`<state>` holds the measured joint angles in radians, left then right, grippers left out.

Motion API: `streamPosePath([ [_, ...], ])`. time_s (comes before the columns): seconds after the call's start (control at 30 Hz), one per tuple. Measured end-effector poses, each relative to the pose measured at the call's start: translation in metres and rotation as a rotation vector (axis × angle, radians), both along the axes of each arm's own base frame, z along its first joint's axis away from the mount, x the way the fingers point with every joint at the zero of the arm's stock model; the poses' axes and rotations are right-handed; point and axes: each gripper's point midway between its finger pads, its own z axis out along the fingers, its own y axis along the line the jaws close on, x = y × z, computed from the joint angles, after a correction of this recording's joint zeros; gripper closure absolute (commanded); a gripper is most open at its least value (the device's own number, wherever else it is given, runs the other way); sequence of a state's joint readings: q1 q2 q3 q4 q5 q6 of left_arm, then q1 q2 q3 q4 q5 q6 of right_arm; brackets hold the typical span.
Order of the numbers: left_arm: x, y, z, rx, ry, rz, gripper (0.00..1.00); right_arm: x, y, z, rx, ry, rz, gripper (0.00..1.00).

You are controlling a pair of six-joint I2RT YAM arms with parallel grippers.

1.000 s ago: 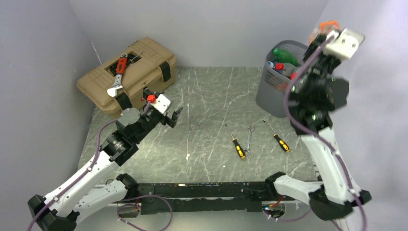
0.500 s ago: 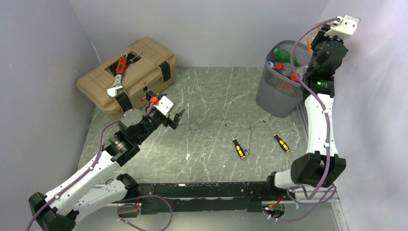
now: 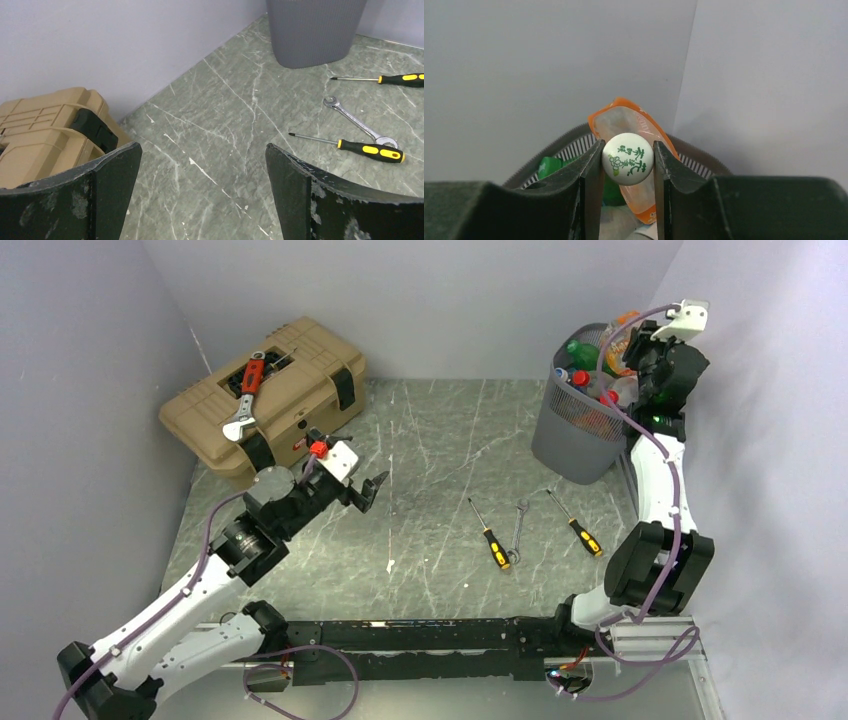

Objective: Put the plastic bottles in the bin
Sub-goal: Place the plastic bottle in the trash bin.

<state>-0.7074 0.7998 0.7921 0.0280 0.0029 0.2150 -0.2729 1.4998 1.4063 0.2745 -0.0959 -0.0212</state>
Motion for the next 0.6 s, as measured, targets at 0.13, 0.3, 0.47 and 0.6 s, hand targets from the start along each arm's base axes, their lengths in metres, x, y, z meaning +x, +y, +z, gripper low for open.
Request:
streamPosePath([
  [0.13, 0.001, -0.005, -0.003, 0.003, 0.020, -0.014, 0.00, -0.005, 0.000, -0.014, 0.005, -0.004, 0.000, 1.00],
  [0.3, 0.002, -0.008, -0.008, 0.008, 0.037, -0.023, 0.01, -0.008, 0.007, -0.025, -0.005, 0.017, 0.026, 0.91],
  [0.47, 0.003, -0.010, -0.011, 0.015, 0.045, -0.027, 0.01, -0.009, 0.024, -0.040, -0.048, 0.075, 0.047, 0.55],
  [0.6, 0.005, -0.012, -0.016, 0.025, 0.058, -0.027, 0.01, -0.014, 0.035, -0.062, -0.028, 0.140, 0.069, 0.24],
])
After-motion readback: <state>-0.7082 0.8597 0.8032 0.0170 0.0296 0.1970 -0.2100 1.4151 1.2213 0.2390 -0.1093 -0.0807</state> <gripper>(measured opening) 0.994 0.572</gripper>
